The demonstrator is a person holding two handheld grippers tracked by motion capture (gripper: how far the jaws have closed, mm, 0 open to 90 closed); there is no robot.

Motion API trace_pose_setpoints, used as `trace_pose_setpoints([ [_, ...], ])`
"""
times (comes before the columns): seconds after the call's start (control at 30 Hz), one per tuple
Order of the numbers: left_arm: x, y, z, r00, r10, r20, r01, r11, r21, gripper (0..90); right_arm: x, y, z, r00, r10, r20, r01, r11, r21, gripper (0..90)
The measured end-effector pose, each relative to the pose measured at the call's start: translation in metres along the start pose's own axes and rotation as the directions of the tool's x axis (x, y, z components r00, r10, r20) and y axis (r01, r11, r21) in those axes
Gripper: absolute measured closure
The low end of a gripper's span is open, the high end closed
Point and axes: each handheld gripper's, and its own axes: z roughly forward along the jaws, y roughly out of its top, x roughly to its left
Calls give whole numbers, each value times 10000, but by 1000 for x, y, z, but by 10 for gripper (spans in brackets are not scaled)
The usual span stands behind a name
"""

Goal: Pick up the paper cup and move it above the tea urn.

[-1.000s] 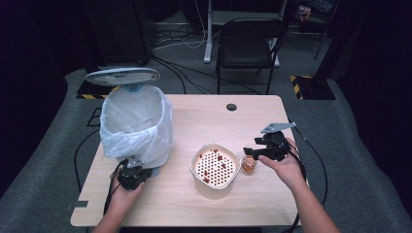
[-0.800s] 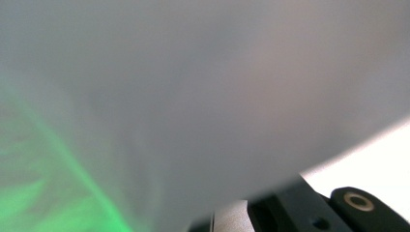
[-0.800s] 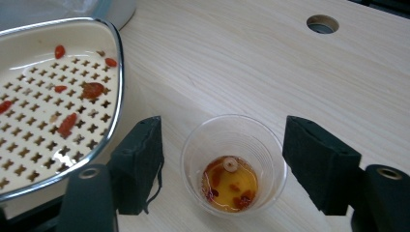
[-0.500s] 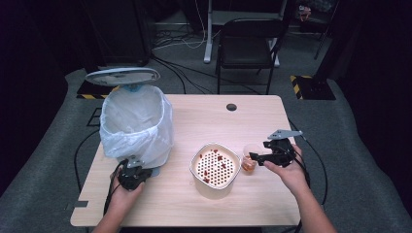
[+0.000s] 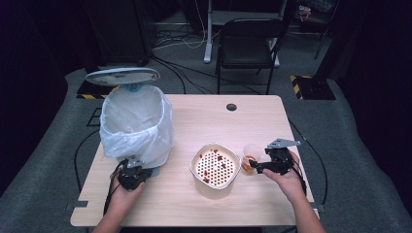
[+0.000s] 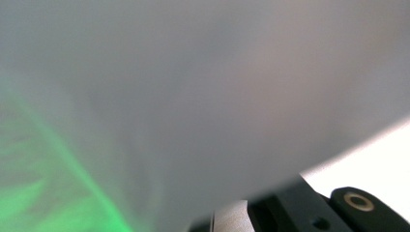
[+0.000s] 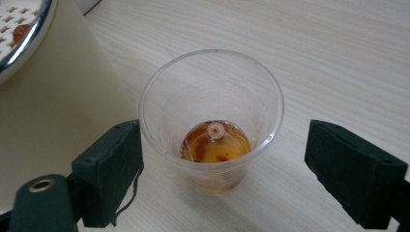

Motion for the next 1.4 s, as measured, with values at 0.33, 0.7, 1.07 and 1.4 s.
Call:
trace_pose_setpoints([
  [0.33, -2, 0, 0, 9997, -264, 12, 264, 9996, -42, 900, 4, -5, 19, 9998, -52, -195, 53, 10000, 40, 139],
  [0.7, 0, 0, 0, 10000, 9, 17, -9, 10000, -44, 900, 5, -5, 35, 9996, -223, -173, 227, 9995, 202, 225],
  [1.07, 0, 0, 0, 10000, 2, 7, -2, 10000, -1, 900, 2, -4, 39, 9993, -243, -278, 248, 9995, 181, 309],
  [1.4, 0, 0, 0, 10000, -32, 37, 32, 10000, -53, 900, 4, -2, 35, 9973, -634, -358, 631, 9979, -110, 409],
])
